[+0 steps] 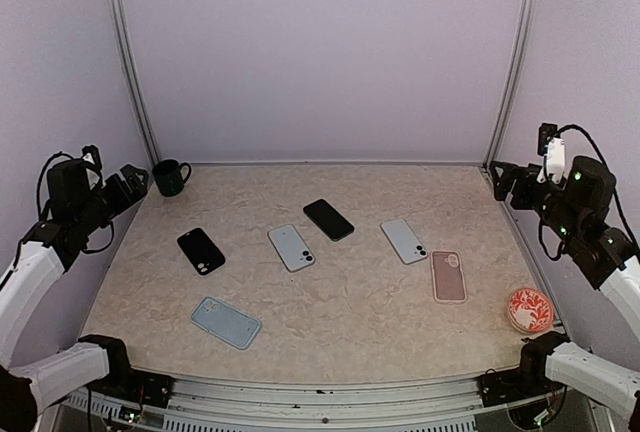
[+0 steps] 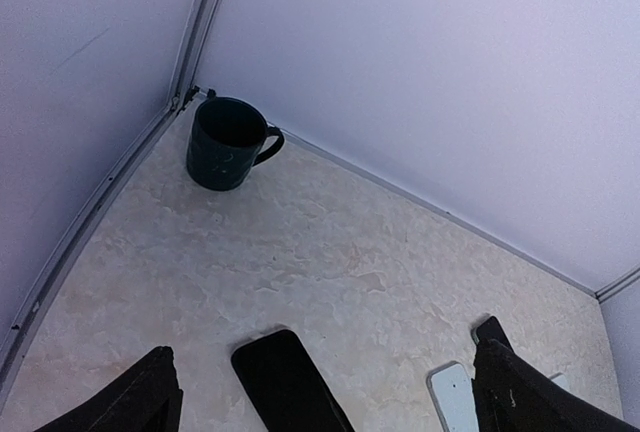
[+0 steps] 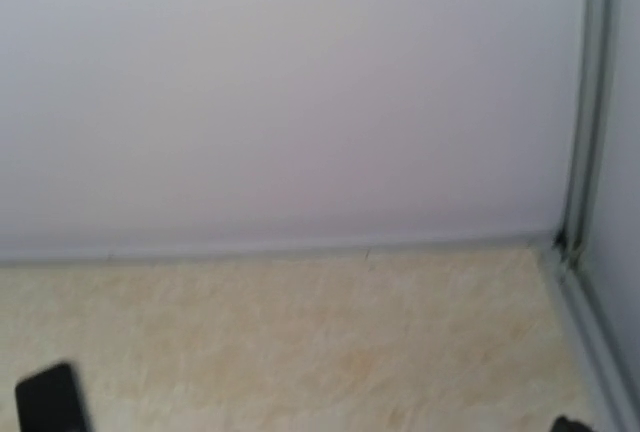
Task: Put the phone into the phone case
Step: Pick up the phone at the center of the board, then move the phone to the center of the board.
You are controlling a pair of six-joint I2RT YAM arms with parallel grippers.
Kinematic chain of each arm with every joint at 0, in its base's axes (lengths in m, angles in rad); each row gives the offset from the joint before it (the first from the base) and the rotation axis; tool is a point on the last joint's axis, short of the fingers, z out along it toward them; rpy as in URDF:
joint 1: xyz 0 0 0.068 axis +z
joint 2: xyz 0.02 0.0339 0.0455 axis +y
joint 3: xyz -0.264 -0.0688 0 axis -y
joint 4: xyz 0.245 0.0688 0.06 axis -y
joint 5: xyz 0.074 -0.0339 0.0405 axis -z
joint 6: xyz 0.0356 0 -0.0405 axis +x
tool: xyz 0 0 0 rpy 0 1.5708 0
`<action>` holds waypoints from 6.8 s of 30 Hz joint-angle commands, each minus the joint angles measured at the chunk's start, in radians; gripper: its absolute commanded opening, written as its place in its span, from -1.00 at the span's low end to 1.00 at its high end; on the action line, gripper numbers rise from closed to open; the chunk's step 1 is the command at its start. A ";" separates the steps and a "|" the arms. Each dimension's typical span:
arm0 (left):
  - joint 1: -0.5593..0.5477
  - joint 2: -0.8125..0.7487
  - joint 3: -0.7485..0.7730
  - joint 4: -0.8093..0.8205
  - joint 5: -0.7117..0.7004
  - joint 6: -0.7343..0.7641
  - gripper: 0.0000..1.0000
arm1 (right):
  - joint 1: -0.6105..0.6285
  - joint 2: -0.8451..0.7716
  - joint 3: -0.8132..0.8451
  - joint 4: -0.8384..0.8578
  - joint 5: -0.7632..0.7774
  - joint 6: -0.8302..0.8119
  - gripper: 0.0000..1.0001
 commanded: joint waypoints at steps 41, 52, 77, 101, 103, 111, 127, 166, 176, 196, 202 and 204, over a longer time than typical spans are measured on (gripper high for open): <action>-0.645 0.260 -0.034 0.045 -0.368 -0.155 0.98 | 0.313 0.594 0.083 -0.148 -0.013 0.086 0.99; -0.685 0.303 -0.027 0.040 -0.376 -0.148 0.98 | 0.491 0.785 0.194 -0.134 0.069 0.084 0.99; -0.782 0.302 -0.048 -0.019 -0.397 -0.207 0.98 | 0.634 1.043 0.409 -0.131 0.075 -0.003 0.99; -0.833 0.168 -0.098 -0.116 -0.561 -0.371 0.98 | 0.828 1.321 0.703 -0.098 0.134 -0.009 0.99; -0.833 0.155 -0.103 -0.117 -0.569 -0.382 0.98 | 0.827 1.376 0.771 -0.128 0.162 0.023 0.99; -0.833 0.131 -0.121 -0.113 -0.580 -0.398 0.98 | 0.818 1.557 0.952 -0.180 0.217 0.145 0.99; -0.833 0.088 -0.121 -0.136 -0.596 -0.382 0.98 | 0.749 1.594 0.909 -0.110 0.147 0.236 0.99; -0.834 0.147 -0.038 -0.167 -0.631 -0.304 0.98 | 0.773 1.678 0.875 -0.105 0.202 0.286 0.83; -0.835 0.090 -0.098 -0.120 -0.581 -0.324 0.98 | 0.785 1.639 0.802 -0.057 0.165 0.268 0.37; -0.847 0.416 -0.044 0.183 -0.541 -0.145 0.98 | 0.892 1.244 0.399 0.050 0.141 0.188 0.29; -0.914 0.478 -0.002 0.219 -0.637 -0.004 0.98 | 0.905 1.167 0.323 0.056 0.097 0.210 0.28; -0.923 0.468 -0.019 0.254 -0.647 0.027 0.98 | 0.907 1.152 0.306 0.059 0.088 0.210 0.27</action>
